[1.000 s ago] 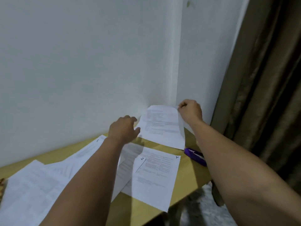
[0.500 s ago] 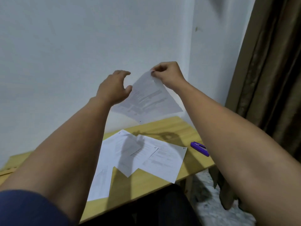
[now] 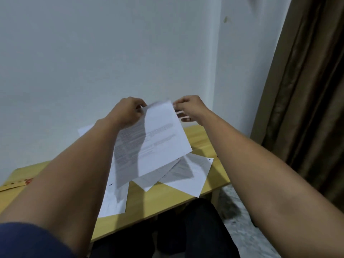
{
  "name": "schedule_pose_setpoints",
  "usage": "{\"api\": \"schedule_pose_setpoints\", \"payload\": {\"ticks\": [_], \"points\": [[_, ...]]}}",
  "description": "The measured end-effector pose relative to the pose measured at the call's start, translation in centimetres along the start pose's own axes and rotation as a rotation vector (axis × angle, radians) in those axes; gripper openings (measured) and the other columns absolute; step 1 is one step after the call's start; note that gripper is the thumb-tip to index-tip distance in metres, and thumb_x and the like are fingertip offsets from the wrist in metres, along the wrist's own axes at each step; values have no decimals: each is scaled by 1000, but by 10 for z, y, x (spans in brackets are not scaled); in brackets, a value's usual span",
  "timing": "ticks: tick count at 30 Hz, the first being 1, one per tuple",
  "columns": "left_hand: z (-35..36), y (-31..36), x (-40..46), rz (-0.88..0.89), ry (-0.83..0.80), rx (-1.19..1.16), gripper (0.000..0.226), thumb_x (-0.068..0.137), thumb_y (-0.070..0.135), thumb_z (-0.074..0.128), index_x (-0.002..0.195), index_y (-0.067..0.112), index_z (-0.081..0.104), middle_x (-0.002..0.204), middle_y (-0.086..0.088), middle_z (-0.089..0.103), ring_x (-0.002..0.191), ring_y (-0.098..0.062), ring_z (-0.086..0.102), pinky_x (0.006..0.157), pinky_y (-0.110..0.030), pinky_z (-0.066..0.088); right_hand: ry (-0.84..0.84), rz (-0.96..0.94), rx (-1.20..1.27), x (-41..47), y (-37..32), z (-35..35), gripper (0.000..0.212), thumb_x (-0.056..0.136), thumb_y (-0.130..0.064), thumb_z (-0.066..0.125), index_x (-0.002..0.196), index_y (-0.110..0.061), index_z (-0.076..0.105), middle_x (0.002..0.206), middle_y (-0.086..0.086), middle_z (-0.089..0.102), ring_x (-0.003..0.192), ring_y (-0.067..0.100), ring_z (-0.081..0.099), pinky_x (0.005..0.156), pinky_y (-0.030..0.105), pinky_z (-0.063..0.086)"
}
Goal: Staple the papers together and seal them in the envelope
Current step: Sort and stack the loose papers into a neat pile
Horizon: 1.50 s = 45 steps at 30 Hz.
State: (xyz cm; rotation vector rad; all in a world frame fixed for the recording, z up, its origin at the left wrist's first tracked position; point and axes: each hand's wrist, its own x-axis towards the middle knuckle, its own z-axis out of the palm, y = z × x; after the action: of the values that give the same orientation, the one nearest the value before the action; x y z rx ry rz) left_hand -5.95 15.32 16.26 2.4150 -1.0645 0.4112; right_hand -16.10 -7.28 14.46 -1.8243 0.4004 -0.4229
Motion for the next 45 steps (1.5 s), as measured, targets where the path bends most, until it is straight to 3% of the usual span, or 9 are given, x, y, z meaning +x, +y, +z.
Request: {"api": "schedule_pose_setpoints", "payload": {"ticks": [6, 12, 15, 19, 24, 31, 34, 38, 45], "points": [[61, -29, -6, -34, -141, -16, 20, 94, 9, 57, 106, 11, 73, 107, -11, 73, 99, -29, 64, 88, -36, 50, -107, 532, -798, 12, 118, -27, 27, 95, -22, 76, 107, -1, 64, 107, 17, 66, 88, 33, 66, 86, 45, 61], [96, -39, 3, -50, -214, -34, 21, 93, 8, 54, 104, 9, 73, 105, -10, 72, 98, -29, 64, 86, -37, 50, -250, 700, -1005, 19, 169, -33, 69, 80, -45, 90, 122, -4, 55, 139, 13, 61, 124, 32, 65, 97, 42, 54], [104, -40, 8, -34, -221, -37, 20, 93, 8, 55, 102, 8, 72, 103, -11, 72, 96, -29, 64, 84, -35, 49, -283, 807, -891, 26, 176, -32, 64, 84, -37, 89, 121, 0, 51, 133, 13, 67, 103, 30, 71, 88, 41, 53], [107, -40, 10, -27, -224, -31, 20, 95, 9, 53, 104, 9, 71, 104, -10, 72, 97, -29, 63, 87, -40, 52, -260, 858, -752, 31, 181, -32, 49, 89, -15, 85, 127, 4, 61, 92, 18, 67, 68, 31, 65, 94, 43, 57], [100, -41, 7, -41, -214, -87, 18, 96, 9, 50, 98, 13, 68, 99, -7, 70, 92, -26, 62, 81, -37, 49, -251, 697, -878, 29, 156, -30, 50, 97, -28, 76, 136, 1, 64, 142, 14, 64, 88, 27, 60, 83, 36, 48], [80, -46, 6, -73, -140, -197, 16, 99, 17, 52, 91, 16, 66, 89, -3, 69, 86, -25, 63, 70, -33, 47, 122, 354, -656, 46, 86, -45, 19, 84, -11, 80, 95, -3, 67, 95, 16, 70, 86, 35, 71, 78, 41, 63], [74, -46, 6, -80, -106, -228, 16, 100, 20, 53, 93, 16, 67, 89, -4, 69, 86, -25, 64, 70, -32, 47, 234, 153, -521, 53, 63, -45, 27, 79, -5, 78, 69, -13, 55, 72, 5, 51, 70, 25, 48, 60, 28, 42], [59, -45, 10, -81, -46, -273, 17, 101, 24, 53, 97, 16, 67, 91, -1, 69, 85, -23, 64, 70, -29, 49, 307, -83, -349, 55, 31, -39, 11, 82, -12, 81, 90, -14, 74, 81, -5, 65, 71, 13, 60, 67, 24, 46], [24, -42, 23, -43, 90, -331, 20, 101, 30, 53, 87, 20, 64, 84, 4, 67, 76, -14, 61, 66, -29, 46, 264, -373, -173, 59, -21, -15, 9, 94, -19, 75, 88, -16, 80, 81, -10, 74, 72, -1, 65, 71, 16, 49]]}}
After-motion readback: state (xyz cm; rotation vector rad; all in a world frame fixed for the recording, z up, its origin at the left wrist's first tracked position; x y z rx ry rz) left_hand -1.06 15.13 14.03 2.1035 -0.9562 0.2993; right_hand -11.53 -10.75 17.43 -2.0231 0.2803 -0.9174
